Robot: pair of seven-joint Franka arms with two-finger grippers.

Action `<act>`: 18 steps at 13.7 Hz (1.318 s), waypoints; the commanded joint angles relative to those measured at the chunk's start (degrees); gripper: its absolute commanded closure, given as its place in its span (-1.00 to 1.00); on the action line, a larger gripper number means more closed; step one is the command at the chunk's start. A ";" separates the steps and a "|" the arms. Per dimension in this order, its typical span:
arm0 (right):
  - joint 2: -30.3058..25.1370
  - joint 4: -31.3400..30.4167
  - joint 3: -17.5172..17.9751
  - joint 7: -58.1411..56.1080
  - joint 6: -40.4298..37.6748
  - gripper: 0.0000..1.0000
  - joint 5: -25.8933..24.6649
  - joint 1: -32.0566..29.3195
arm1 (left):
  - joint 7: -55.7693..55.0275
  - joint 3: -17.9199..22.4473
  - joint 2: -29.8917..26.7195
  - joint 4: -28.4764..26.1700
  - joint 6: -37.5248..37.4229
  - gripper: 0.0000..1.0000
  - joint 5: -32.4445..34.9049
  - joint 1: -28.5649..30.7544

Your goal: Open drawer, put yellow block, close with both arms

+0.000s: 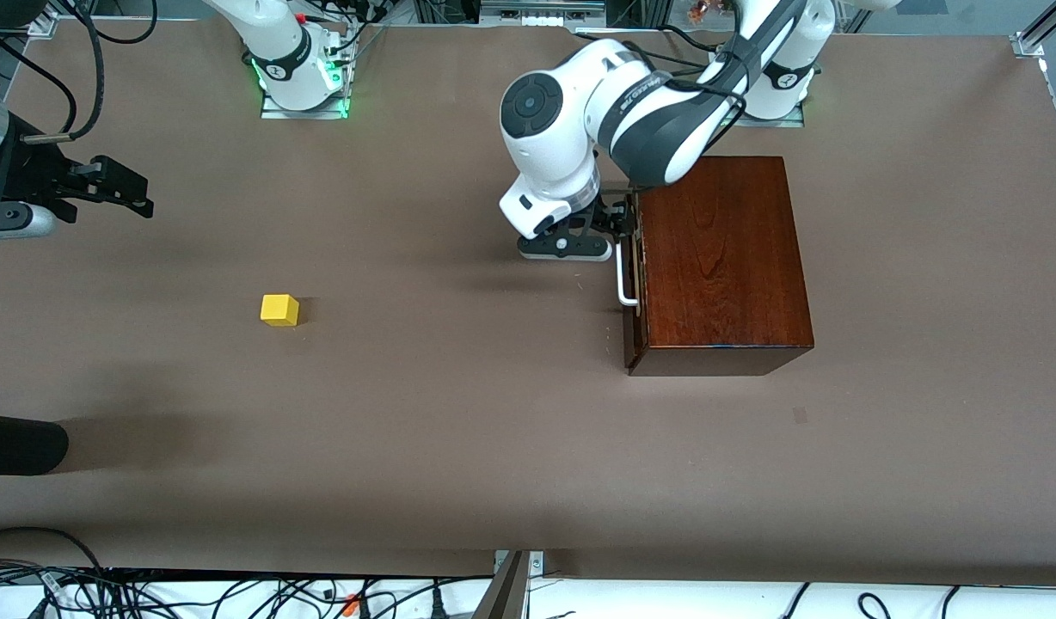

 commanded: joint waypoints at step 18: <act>0.15 0.52 0.02 -0.08 -0.69 -1.00 0.34 -0.47 | -12.78 0.27 5.88 -8.02 11.73 -1.00 10.18 -0.20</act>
